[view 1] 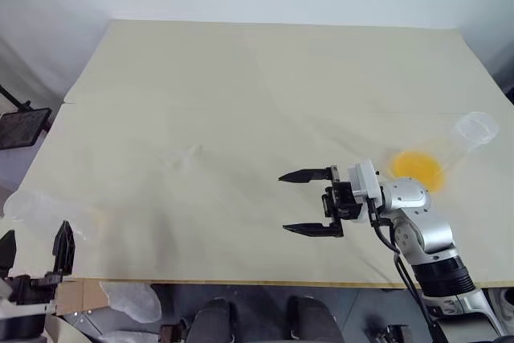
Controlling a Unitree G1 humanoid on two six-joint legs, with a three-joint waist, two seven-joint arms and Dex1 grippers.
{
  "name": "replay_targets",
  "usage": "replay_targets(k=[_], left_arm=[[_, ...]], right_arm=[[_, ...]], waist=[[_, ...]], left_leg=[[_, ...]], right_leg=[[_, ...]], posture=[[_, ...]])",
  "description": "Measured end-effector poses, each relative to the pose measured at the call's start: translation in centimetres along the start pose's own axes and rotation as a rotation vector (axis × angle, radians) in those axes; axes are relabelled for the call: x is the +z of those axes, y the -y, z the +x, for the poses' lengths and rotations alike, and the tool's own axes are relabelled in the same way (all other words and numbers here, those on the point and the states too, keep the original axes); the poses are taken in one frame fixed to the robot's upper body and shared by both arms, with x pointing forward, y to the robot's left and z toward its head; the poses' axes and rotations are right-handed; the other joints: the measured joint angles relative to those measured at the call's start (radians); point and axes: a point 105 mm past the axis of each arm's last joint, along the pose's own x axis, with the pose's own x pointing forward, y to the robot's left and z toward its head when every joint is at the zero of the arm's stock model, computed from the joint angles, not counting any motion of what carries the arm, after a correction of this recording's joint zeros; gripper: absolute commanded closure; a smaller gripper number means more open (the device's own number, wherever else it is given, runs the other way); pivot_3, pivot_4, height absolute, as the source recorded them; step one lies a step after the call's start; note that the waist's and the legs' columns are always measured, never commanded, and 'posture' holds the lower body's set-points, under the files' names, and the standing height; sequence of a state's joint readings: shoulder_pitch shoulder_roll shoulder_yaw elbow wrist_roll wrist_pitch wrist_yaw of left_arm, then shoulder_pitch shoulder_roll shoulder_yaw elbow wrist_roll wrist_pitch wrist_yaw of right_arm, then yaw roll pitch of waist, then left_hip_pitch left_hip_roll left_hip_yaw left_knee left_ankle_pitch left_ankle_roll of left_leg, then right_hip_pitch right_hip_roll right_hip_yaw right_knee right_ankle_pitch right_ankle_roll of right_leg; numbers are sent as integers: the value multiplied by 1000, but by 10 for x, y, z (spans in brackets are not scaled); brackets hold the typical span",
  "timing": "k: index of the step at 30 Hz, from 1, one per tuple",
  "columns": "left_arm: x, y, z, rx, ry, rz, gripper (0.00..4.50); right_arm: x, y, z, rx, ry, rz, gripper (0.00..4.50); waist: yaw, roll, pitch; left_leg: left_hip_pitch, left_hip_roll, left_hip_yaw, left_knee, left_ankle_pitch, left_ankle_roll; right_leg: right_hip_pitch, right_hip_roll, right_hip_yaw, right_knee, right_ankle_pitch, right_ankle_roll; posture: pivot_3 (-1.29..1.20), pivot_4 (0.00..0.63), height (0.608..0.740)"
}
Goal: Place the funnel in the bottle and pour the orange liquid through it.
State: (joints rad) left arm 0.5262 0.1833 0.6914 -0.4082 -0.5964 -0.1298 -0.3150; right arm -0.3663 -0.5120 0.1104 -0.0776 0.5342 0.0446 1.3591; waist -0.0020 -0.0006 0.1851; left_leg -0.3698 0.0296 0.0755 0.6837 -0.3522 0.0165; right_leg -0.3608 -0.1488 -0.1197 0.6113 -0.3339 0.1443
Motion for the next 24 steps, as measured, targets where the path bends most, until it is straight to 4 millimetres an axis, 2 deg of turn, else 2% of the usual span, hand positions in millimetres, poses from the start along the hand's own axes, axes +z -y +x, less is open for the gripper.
replay_targets(k=[8, 11, 14, 19, 24], left_arm=[[15, 2, 40, -24, 15, -10, 0], [13, 2, 44, -27, -6, -18, 0], [9, 2, 45, -25, -31, -29, 617], [6, 3, 44, -30, -49, -39, 2090], [7, 3, 46, -35, -46, -48, 2150]], right_arm=[[-1, 1, 2, -23, 7, 2, 58], [-1, 2, 2, -37, 7, 4, 58], [-2, 3, 3, -65, 17, 10, 0], [1, 4, 6, -100, 44, 3, 0], [2, 6, 7, -129, 59, 4, 0]], waist=[[0, 0, 0], [-2, 0, 0], [-1, 0, 0], [0, 0, 0], [0, 0, 0]], left_leg=[[0, 0, -1, 0, 0, 0], [0, 0, -1, 0, 0, -1], [0, 0, -1, 0, 0, -1], [0, 0, -1, 0, 0, -1], [0, 0, -1, 0, 0, -1]], right_leg=[[0, 0, 0, 2, 0, 0], [0, 0, 0, 1, 0, 0], [0, 1, 0, 2, 0, 0], [0, 0, 0, 2, 0, 0], [0, 0, 0, 2, 0, 0]], posture=[[0, 150, 740], [0, 150, 740], [0, 150, 740], [0, 150, 740], [0, 150, 740]])
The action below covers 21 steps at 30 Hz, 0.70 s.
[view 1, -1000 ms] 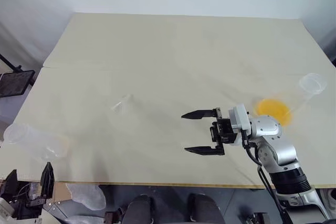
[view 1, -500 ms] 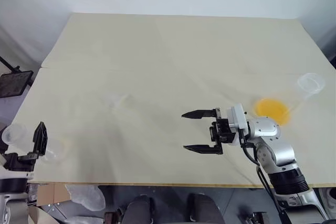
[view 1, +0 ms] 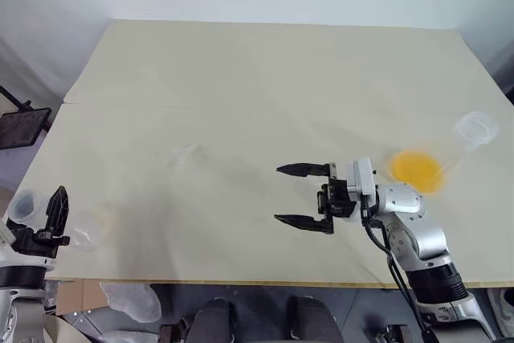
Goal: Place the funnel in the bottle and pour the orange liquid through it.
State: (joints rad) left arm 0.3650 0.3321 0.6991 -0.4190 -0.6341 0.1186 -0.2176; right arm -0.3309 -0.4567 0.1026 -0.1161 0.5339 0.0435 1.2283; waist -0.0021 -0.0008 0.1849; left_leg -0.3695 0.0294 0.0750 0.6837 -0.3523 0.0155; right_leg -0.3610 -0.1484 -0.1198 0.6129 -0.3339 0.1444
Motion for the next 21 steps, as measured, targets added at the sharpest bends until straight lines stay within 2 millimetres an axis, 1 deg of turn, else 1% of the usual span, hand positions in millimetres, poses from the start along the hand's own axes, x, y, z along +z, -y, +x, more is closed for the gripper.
replay_targets(k=[4, 7, 9, 10, 11, 12, 13, 14, 15, 16, 17, 20, 21], left_arm=[[2, 2, 2, -12, 13, -13, 2150], [9, 6, 8, -41, 49, -29, 2150], [20, 15, 18, -110, 76, -10, 2150], [29, 25, 25, -181, 97, 7, 2150], [32, 28, 27, -201, 105, 13, 2150], [42, 45, 34, -293, 133, 28, 2150], [45, 54, 38, -337, 140, 30, 2150], [51, 71, 45, -428, 158, 36, 2150], [57, 98, 56, -558, 175, 27, 2150], [63, 135, 63, -735, 183, 25, 2150], [62, 162, 69, -869, 171, 4, 2150], [61, 210, 79, -1104, 149, -22, 2150], [54, 239, 83, -1236, 124, -40, 2150]], right_arm=[[1, 2, 0, -20, 6, -2, 0], [5, 9, -3, -70, 24, -16, 0], [8, 14, -8, -121, 33, -27, 0], [11, 19, -11, -159, 37, -35, 0], [11, 20, -12, -166, 38, -38, 0], [14, 22, -17, -200, 42, -47, 0], [15, 22, -20, -216, 43, -49, 0], [16, 23, -24, -240, 39, -51, 0], [16, 22, -34, -289, 25, -54, 0], [17, 24, -44, -357, 15, -59, 0], [16, 23, -61, -429, -13, -61, 0], [17, 18, -86, -534, -71, -66, 0], [20, 8, -105, -605, -115, -73, 0]], waist=[[0, 0, 0], [3, 0, 0], [4, -1, -1], [6, -1, -1], [6, -1, -1], [7, -1, -1], [10, -1, -1], [15, -1, -1], [26, -1, -1], [23, -1, -1], [23, -1, -1], [28, -1, -1], [28, 0, -1]], left_leg=[[0, 0, 0, 0, 0, 0], [0, 0, 0, 0, 0, 0], [0, 0, -1, 0, 0, 0], [-1, 0, -2, 0, 0, 0], [-1, -1, -1, 0, 0, 0], [0, -1, -2, 0, 0, 0], [0, -2, -2, 0, 0, 0], [0, -2, -2, 0, 0, 0], [-1, -3, -3, 0, 0, 0], [-1, -3, -2, 0, 0, -1], [-1, -5, -1, 0, 0, -1], [-2, -7, 2, 0, 1, -2], [-2, -8, 5, -1, 1, -2]], right_leg=[[0, 0, 0, 0, 0, 0], [0, 0, 0, 0, 0, 0], [0, 0, 0, 1, 0, 0], [0, 0, -1, 1, 0, 0], [0, 0, -1, 1, 0, 0], [0, -1, 0, 1, 0, 0], [0, -1, 0, 1, 0, 0], [-1, -1, 0, 3, 0, 0], [0, -1, 0, 4, 0, 0], [-1, 0, 1, 5, 0, 0], [-2, 1, 0, 6, 0, 0], [-3, 2, -2, 6, 0, 0], [-4, 2, 0, 6, 0, 0]], posture=[[0, 150, 740], [0, 150, 740], [0, 150, 740], [0, 150, 740], [0, 150, 740], [0, 150, 740], [0, 150, 740], [0, 150, 740], [0, 150, 740], [0, 150, 740], [0, 150, 740], [0, 150, 740], [0, 150, 740]])
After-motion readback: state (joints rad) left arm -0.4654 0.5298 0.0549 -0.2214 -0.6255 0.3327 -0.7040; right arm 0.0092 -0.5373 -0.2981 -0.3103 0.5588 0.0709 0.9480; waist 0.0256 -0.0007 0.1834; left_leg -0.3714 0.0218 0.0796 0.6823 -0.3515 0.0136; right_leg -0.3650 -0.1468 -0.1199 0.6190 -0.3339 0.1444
